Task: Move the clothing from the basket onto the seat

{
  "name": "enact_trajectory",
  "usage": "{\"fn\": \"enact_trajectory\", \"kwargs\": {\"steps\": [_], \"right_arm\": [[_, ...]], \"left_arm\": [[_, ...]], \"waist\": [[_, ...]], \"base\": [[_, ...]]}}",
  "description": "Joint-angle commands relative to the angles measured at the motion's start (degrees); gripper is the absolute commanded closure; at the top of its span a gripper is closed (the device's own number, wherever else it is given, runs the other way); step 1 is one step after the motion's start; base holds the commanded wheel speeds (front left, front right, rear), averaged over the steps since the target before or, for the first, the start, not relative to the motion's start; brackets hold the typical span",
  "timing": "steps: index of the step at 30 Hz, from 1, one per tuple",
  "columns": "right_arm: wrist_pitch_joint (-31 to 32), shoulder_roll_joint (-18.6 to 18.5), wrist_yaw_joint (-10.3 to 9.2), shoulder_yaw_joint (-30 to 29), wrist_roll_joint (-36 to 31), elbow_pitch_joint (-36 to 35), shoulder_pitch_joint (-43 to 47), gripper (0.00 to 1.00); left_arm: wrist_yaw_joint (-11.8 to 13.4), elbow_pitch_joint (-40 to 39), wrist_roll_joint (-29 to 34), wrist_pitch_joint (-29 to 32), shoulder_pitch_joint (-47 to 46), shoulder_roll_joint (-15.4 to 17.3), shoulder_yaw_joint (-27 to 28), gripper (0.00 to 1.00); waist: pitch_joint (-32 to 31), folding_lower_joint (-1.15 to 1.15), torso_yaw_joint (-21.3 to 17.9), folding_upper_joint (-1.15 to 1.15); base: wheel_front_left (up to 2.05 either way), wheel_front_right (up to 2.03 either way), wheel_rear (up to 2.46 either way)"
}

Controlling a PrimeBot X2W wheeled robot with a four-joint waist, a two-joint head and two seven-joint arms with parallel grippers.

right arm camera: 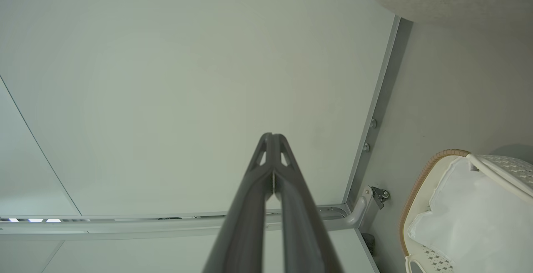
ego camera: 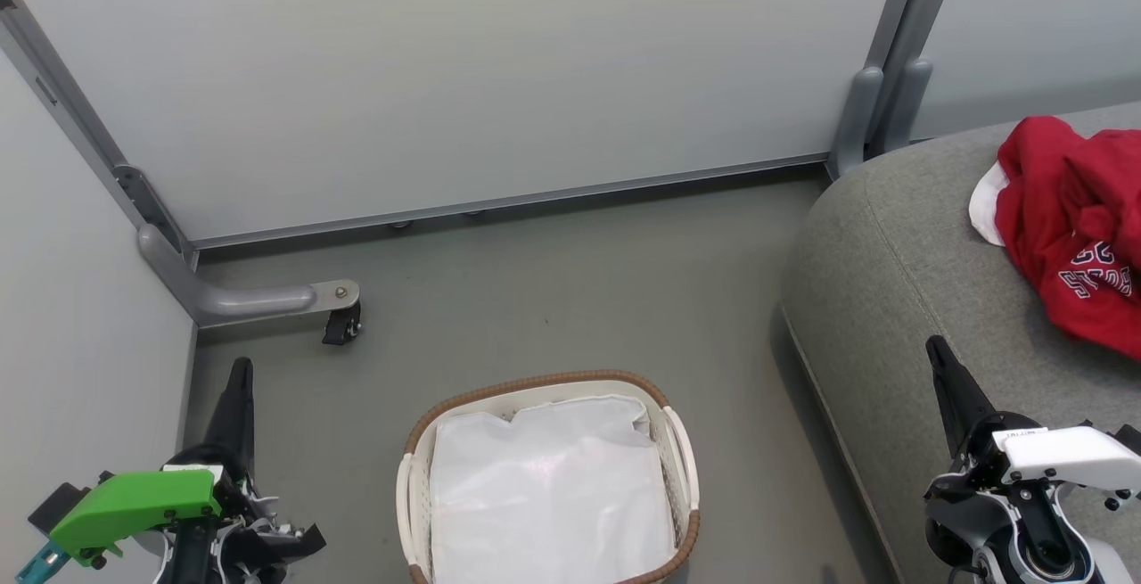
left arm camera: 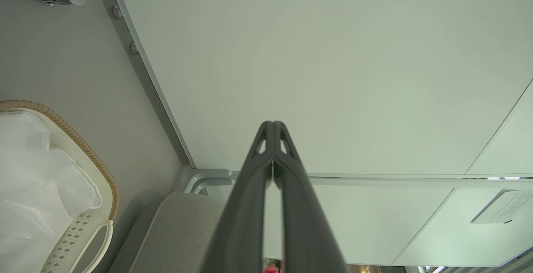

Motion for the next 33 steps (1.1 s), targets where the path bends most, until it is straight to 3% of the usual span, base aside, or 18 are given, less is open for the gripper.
{"fn": "enact_trajectory", "kwargs": {"steps": [1, 33], "right_arm": [[0.1, -0.3, 0.0, -0.1, 0.2, -0.2, 0.6, 1.0], [0.1, -0.3, 0.0, -0.1, 0.2, -0.2, 0.6, 1.0]], "left_arm": [[-0.4, -0.1, -0.2, 0.3, -0.6, 0.4, 0.2, 1.0], [-0.4, -0.1, -0.2, 0.3, -0.6, 0.4, 0.1, 1.0]], "waist": [[0.0, 0.0, 0.0, 0.0], [0.0, 0.0, 0.0, 0.0]], "base": [[0.0, 0.0, 0.0], [0.0, 0.0, 0.0]]}}
